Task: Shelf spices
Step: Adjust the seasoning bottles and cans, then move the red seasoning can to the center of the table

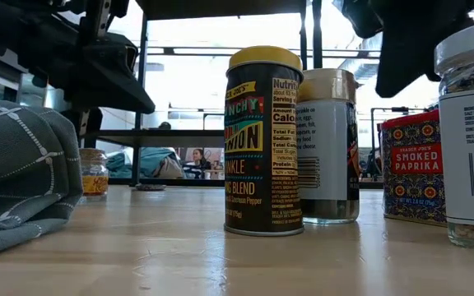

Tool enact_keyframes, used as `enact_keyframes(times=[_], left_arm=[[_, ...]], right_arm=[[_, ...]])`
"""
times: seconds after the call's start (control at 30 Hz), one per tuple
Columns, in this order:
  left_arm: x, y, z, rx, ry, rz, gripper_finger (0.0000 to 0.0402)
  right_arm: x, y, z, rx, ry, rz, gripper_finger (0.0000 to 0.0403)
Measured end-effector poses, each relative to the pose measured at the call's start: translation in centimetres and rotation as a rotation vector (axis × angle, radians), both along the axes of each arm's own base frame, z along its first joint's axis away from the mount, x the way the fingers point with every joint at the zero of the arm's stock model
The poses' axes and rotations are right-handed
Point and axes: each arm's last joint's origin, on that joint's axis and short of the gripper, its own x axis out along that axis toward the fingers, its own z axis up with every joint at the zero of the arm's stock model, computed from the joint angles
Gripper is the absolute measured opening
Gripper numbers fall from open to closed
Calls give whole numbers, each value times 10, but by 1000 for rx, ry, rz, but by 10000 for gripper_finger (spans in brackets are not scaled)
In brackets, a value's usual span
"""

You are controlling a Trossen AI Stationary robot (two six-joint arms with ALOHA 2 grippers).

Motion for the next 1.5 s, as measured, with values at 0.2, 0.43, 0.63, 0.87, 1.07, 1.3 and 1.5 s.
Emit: enact_keyframes(times=[0.2,0.43,0.63,0.87,1.07,1.3,1.5], left_arm=[[-2,-3,0,25,-7,11,0],[-2,-3,0,59,-4,-4,0],[-2,-3,0,58,-2,-9,0],[-2,-4,0,46,2,-34,0],[-2,-4,-1,27,8,-45,0],[-2,-5,-1,-21,23,-86,0],[-2,-6,-1,-78,30,-72,0]], right_arm=[[-10,5,-3,30,97,25,0],[-28,-1,-4,-16,252,-94,0],[-45,-11,4,-69,332,-158,0],[-65,-12,40,-64,154,-92,0],[-70,-21,51,-83,178,148,10],[-66,-33,49,-72,247,462,129],[-65,-44,48,-169,268,582,251]])
